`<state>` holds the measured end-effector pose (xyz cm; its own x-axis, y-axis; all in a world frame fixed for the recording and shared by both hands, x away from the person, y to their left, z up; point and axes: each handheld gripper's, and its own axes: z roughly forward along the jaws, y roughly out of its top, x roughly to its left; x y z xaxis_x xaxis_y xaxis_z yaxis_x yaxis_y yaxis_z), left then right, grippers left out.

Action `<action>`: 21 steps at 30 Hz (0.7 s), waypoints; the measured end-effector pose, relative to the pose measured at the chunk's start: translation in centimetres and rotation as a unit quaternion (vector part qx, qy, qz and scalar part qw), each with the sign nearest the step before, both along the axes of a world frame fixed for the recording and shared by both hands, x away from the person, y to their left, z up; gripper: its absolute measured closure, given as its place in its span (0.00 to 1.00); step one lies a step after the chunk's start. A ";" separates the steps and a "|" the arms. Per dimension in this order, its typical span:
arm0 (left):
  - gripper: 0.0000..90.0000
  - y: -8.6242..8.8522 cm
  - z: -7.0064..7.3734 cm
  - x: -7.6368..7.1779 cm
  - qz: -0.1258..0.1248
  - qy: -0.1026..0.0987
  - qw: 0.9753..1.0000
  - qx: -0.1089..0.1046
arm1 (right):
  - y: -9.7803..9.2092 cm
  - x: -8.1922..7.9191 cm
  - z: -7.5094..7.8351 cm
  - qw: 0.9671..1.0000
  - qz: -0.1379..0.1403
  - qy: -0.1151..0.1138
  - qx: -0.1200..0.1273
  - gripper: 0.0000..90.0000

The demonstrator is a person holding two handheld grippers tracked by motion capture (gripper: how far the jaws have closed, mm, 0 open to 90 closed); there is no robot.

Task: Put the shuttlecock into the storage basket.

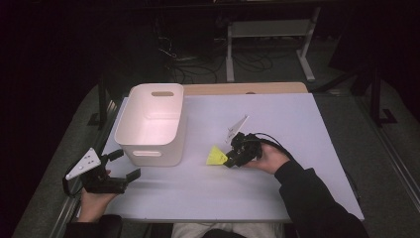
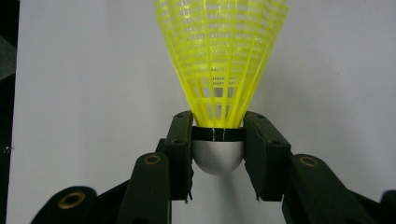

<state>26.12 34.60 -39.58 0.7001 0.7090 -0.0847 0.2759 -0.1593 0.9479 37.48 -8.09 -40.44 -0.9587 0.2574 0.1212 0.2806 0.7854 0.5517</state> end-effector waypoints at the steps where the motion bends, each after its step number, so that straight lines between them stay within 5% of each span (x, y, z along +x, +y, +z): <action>1: 0.00 0.0 0.0 0.0 0.000 0.000 1.000 0.000 | 0.0 0.0 0.1 1.000 0.000 -0.001 0.000 0.70; 21: 0.00 0.0 0.0 0.0 0.001 0.000 1.000 0.001 | 0.6 0.2 3.0 1.000 0.004 -0.022 0.012 0.70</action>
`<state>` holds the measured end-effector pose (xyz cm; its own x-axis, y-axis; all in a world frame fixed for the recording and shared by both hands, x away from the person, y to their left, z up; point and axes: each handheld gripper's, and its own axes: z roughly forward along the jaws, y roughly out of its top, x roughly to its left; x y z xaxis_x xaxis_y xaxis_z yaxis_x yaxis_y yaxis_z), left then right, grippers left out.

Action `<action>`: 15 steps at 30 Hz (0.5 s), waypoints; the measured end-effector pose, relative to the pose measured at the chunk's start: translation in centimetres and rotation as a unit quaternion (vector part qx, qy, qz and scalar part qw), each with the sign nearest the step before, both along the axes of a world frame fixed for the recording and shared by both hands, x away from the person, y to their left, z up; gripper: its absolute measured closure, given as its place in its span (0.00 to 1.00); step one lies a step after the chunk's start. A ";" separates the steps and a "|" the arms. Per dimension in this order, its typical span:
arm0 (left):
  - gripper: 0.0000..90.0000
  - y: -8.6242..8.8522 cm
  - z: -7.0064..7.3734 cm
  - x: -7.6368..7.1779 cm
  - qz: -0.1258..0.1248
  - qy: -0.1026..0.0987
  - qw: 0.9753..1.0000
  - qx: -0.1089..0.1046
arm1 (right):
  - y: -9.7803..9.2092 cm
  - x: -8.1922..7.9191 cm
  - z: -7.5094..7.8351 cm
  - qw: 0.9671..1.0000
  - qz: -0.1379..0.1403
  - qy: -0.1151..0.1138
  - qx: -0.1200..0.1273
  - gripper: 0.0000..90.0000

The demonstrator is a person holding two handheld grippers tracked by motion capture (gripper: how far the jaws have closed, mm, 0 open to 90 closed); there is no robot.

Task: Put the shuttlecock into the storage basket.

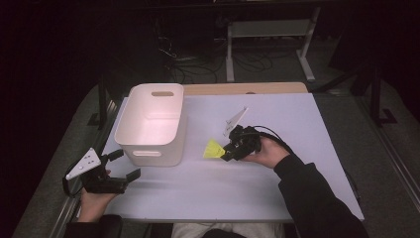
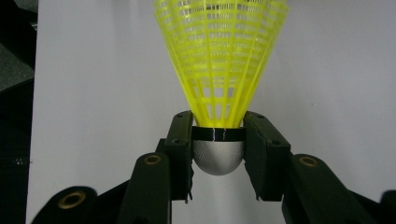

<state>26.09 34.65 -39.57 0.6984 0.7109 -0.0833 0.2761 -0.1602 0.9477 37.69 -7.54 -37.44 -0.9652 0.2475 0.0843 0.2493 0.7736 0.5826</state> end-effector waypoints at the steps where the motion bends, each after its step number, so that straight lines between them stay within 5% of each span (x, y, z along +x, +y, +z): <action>1: 0.00 0.0 0.0 0.0 0.000 0.000 1.000 0.000 | 0.0 0.0 0.1 1.000 -0.001 0.000 0.002 0.70; 15: 0.00 0.0 0.0 0.0 0.000 0.000 1.000 0.001 | -0.2 0.4 1.4 1.000 -0.004 -0.008 0.009 0.70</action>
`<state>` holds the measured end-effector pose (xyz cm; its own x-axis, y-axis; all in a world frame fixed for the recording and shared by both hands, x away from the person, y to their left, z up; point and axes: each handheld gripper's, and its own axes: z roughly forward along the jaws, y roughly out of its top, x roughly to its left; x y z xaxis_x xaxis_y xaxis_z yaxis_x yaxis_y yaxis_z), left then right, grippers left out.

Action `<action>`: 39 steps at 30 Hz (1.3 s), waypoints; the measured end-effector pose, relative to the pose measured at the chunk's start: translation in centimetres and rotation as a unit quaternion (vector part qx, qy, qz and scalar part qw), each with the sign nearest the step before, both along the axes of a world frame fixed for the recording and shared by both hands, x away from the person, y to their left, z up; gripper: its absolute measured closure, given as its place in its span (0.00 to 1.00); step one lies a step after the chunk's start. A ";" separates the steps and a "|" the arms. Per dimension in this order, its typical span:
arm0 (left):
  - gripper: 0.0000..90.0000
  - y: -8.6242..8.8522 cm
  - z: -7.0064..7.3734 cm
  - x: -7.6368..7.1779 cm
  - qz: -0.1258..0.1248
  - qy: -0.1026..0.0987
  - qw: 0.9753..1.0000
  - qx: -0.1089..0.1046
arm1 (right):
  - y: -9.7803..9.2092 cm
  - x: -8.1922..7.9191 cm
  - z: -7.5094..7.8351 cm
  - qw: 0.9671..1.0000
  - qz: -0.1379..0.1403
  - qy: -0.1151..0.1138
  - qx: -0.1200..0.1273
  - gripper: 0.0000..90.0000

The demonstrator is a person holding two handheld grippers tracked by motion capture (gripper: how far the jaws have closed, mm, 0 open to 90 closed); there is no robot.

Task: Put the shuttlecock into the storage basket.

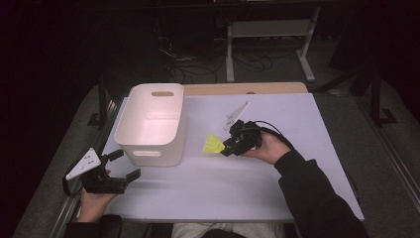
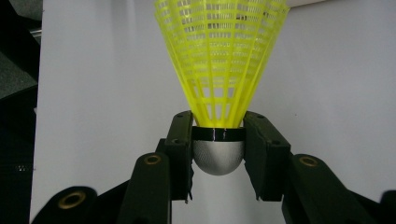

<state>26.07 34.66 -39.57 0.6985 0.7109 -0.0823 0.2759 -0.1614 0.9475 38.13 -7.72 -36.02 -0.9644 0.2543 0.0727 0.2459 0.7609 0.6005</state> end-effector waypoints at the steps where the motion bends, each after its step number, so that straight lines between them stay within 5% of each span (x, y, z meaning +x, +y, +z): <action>1: 0.00 0.0 0.0 0.0 0.000 0.000 1.000 0.000 | 0.0 0.0 0.1 1.000 0.001 -0.001 -0.001 0.70; 39: 0.00 0.0 0.0 0.0 0.000 0.000 1.000 0.000 | 1.4 0.8 5.0 0.999 0.018 -0.028 0.003 0.70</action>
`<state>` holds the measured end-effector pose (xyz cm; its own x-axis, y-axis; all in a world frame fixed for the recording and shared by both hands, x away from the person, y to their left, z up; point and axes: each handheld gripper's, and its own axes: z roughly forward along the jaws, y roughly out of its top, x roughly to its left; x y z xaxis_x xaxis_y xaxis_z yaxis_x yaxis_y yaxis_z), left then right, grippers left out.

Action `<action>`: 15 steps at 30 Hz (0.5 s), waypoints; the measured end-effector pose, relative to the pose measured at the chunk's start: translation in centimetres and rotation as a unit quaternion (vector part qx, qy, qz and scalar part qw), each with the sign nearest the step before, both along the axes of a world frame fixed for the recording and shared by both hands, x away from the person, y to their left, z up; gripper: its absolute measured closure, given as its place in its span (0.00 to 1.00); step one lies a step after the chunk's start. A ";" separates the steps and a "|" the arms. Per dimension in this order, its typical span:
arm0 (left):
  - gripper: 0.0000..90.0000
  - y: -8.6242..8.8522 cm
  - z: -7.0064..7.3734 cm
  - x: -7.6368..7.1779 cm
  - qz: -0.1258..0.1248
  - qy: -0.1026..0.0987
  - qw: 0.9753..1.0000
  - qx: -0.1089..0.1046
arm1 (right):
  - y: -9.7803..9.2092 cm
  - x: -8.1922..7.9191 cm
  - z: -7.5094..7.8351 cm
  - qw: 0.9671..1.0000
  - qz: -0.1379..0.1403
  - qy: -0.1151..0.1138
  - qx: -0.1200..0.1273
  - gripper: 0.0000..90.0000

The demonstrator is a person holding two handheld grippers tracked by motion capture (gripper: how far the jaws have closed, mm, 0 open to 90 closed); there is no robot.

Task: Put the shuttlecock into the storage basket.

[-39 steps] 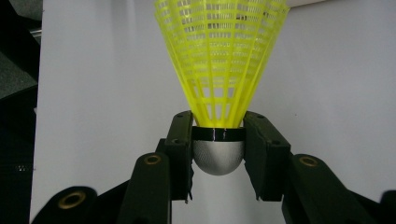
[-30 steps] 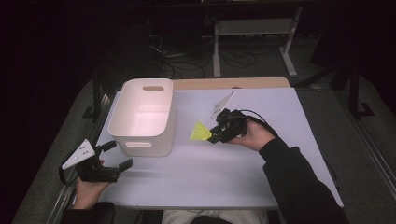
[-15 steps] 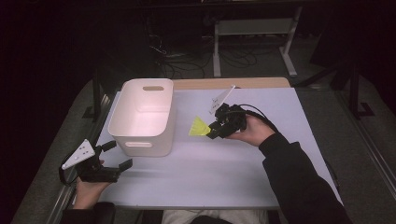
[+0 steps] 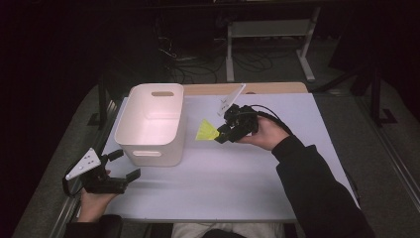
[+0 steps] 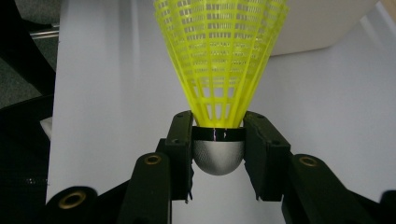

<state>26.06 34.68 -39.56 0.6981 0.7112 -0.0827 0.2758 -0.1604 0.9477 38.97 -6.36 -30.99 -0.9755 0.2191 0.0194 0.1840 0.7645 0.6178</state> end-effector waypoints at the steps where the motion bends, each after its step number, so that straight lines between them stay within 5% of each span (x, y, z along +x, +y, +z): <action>1: 0.00 0.0 0.0 0.0 0.000 0.000 1.000 0.000 | 0.1 0.0 0.1 1.000 0.001 -0.002 -0.002 0.70; 15: 0.00 0.0 0.0 0.0 0.000 0.000 1.000 0.000 | 1.3 0.3 1.5 1.000 0.010 -0.007 -0.003 0.70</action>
<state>26.06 34.68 -39.56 0.6983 0.7111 -0.0824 0.2753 -0.1605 0.9479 39.22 -5.10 -29.53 -0.9798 0.2001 0.0038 0.1600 0.7718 0.6154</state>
